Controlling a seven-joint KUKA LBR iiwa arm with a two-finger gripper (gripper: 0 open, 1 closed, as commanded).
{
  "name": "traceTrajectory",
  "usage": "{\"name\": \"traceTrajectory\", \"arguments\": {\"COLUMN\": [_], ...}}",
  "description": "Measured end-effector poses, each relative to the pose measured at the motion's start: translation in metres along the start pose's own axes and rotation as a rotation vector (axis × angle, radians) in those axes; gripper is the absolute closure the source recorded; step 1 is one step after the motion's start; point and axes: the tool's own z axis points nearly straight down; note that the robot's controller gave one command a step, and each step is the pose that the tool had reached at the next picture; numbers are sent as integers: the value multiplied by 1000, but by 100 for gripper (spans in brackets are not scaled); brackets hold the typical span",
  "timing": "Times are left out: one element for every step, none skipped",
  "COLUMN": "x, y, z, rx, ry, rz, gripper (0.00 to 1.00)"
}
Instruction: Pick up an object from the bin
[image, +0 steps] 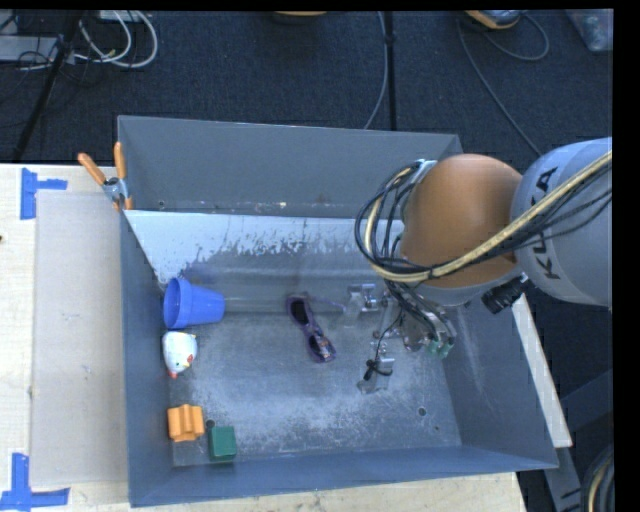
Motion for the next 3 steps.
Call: {"name": "traceTrajectory", "arguments": {"x": [-24,-36,-44], "y": [17,11,-4], "z": [40,24,36], "rx": [7,-4,10], "ry": [-1,7,-4], "rz": [-7,3,0], "gripper": [0,0,0]}}
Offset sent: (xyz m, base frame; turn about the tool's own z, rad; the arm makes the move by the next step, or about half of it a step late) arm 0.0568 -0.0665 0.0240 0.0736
